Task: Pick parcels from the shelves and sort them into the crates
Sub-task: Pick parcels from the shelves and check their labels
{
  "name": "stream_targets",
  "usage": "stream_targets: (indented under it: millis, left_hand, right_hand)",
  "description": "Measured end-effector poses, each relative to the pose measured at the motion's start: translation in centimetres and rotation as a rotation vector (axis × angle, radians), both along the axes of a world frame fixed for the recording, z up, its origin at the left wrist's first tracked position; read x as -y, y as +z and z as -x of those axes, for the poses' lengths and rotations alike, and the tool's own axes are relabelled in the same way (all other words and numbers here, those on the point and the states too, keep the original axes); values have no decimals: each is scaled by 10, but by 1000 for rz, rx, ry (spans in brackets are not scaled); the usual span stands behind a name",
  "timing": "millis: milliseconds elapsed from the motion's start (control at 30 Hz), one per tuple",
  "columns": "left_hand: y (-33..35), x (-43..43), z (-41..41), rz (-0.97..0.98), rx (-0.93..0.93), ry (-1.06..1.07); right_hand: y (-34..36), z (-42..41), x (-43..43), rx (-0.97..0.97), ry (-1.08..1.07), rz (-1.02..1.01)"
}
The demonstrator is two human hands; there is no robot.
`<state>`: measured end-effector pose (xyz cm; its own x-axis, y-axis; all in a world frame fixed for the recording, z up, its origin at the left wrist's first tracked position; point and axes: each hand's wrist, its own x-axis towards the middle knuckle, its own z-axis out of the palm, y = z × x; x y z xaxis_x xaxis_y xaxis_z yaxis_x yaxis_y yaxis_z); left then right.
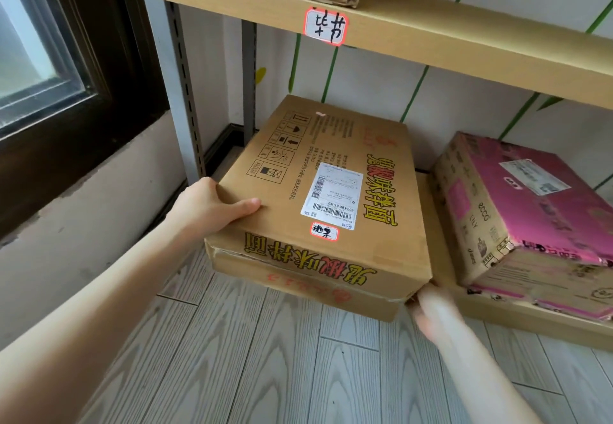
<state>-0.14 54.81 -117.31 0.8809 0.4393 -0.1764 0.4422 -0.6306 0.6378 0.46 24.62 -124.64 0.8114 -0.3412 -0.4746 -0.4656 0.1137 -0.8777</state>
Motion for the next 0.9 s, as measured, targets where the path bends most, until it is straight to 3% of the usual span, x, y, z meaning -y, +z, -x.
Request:
stream_targets:
  millis: [267,500,600,900]
  left_hand:
    - [8,-3,-14,74,-25,-35]
    - [7,-14,-64,177,-72,-9]
    - [-1,-14,-86,247,-81,-6]
    - [43,-5,-64,295,-146,38]
  right_hand:
    - [19,-28,5,23,35,-115]
    - [49,-71,-2,-16,113,199]
    - [54,-90,-6,-1,173,169]
    - [102,-75,-14,-229,228,96]
